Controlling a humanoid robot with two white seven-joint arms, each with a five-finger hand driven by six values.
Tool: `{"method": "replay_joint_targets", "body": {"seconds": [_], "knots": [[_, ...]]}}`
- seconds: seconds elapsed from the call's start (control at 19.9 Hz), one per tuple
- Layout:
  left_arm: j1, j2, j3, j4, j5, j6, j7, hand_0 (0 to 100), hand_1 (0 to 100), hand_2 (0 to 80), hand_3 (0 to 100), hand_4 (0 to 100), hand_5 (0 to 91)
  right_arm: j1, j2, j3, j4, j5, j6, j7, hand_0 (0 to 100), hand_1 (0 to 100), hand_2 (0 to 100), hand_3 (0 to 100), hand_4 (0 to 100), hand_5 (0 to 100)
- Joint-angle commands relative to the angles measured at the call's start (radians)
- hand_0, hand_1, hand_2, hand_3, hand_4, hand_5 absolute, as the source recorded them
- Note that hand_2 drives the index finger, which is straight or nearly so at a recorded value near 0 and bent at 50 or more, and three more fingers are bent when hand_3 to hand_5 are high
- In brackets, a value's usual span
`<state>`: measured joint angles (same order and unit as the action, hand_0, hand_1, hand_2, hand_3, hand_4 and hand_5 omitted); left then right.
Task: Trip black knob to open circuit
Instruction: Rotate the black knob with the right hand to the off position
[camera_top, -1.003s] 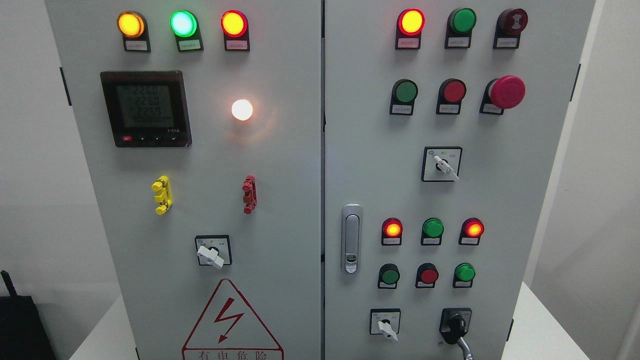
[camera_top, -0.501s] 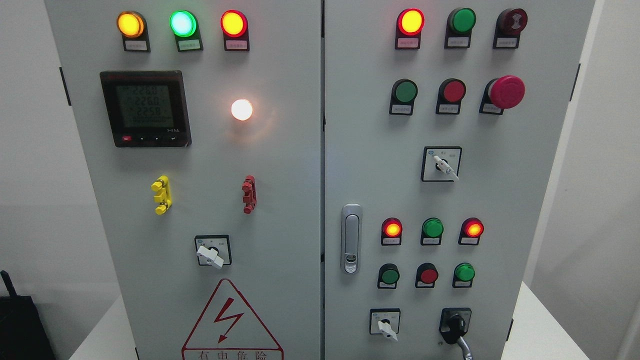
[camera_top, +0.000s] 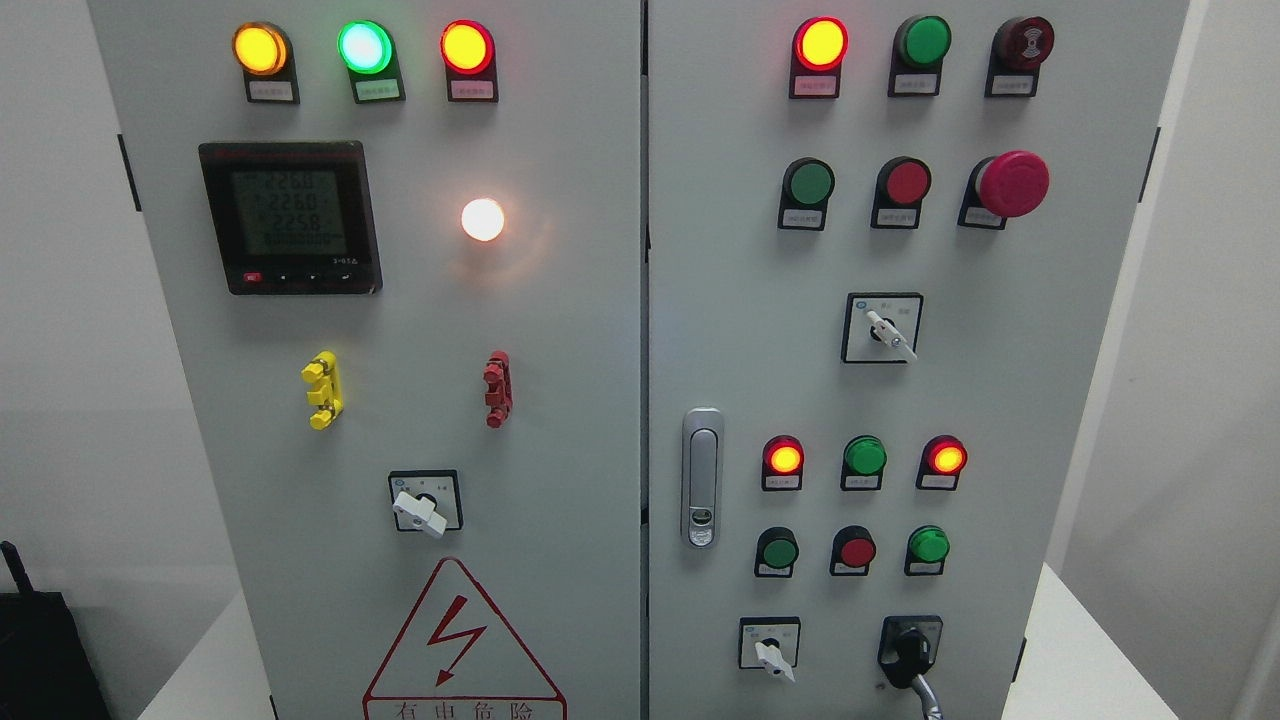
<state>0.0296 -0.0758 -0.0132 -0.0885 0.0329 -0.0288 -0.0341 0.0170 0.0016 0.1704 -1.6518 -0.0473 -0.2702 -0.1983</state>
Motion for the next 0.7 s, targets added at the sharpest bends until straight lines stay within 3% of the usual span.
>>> {"method": "replay_joint_targets", "body": {"seconds": [0.0,0.65], "knots": [[0.000,-0.001,0.001,0.001,0.002,0.001,0.000,12,39,0.0,0,0,0.0,-0.026,0.006,0.041,-0.032,0.007,-0.027,0.028,80,86,0,100,96,86],[0.000,-0.001,0.001,0.001,0.002,0.001,0.000,12,39,0.0,0,0,0.0,-0.025,0.006,0.041,-0.043,0.007,-0.029,0.028,80,87,0,100,96,86]]}}
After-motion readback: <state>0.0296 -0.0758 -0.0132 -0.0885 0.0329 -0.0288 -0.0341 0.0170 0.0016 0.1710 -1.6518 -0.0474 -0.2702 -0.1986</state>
